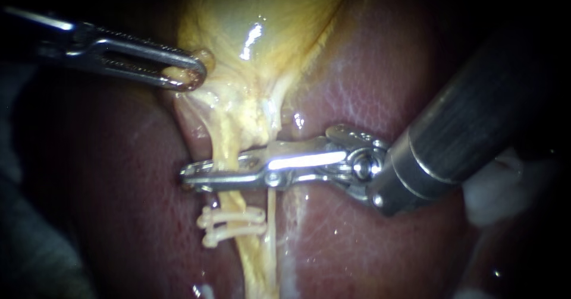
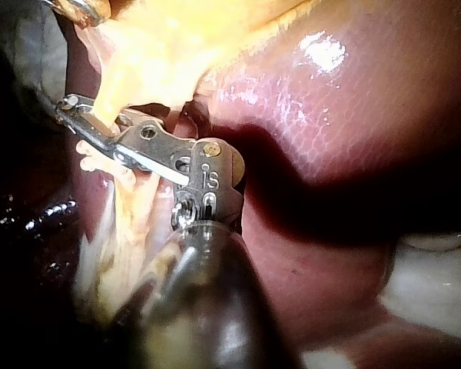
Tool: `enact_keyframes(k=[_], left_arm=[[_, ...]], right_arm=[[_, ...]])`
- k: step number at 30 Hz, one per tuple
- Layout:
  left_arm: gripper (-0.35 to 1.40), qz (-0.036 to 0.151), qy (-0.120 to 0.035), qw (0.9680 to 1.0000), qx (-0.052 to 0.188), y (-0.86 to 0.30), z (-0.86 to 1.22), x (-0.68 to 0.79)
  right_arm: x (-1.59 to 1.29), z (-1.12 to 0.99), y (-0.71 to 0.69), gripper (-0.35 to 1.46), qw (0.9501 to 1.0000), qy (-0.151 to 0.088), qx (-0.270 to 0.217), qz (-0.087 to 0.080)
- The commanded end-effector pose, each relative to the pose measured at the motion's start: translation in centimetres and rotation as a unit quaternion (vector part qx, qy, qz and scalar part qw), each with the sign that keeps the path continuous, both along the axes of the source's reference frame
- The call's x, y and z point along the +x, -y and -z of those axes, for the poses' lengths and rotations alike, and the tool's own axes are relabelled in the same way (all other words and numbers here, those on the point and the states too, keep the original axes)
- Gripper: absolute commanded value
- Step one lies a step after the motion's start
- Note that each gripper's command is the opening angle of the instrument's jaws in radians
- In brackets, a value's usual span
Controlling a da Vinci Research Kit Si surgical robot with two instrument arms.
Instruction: Going back third clip left tube
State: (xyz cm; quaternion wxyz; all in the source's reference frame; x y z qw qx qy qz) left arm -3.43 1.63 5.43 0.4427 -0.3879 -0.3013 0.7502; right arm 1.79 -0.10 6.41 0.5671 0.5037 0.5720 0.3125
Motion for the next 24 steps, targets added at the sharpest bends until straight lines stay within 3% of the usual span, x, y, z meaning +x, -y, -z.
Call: enact_keyframes(k=[1,4,7,9,11,13,15,19,22,24], left_arm=[[-0.35,0.0,0.0,1.0,0.0,0.0,0.0,0.0],[-0.35,0.0,0.0,1.0,0.0,0.0,0.0,0.0],[-0.35,0.0,0.0,1.0,0.0,0.0,0.0,0.0],[-0.35,0.0,0.0,1.0,0.0,0.0,0.0,0.0],[-0.35,0.0,0.0,1.0,0.0,0.0,0.0,0.0],[-0.35,0.0,0.0,1.0,0.0,0.0,0.0,0.0],[-0.35,0.0,0.0,1.0,0.0,0.0,0.0,0.0],[-0.35,0.0,0.0,1.0,0.0,0.0,0.0,0.0],[-0.35,0.0,0.0,1.0,0.0,0.01,0.0,0.01],[-0.35,0.0,0.0,1.0,0.0,0.01,0.0,0.02]], right_arm=[[0.01,-0.01,0.01,-0.27,1.0,0.001,-0.001,-0.002],[0.08,-0.08,0.05,0.25,0.9995,0.002,-0.029,-0.013],[0.16,-0.17,0.08,0.41,0.9994,0.004,-0.032,-0.014],[0.2,-0.23,0.08,0.45,0.9988,0.007,-0.042,-0.023],[0.21,-0.3,0.08,0.48,0.9974,0.03,-0.053,-0.038],[0.2,-0.35,0.06,0.5,0.995,0.059,-0.073,-0.034],[0.14,-0.39,0.04,0.5,0.9918,0.083,-0.094,-0.02],[-0.02,-0.37,0.03,0.5,0.988,0.082,-0.129,-0.022],[-0.16,-0.26,0.05,0.5,0.9797,0.073,-0.186,-0.014],[-0.28,-0.13,0.05,0.5,0.9715,0.076,-0.224,-0.007]])
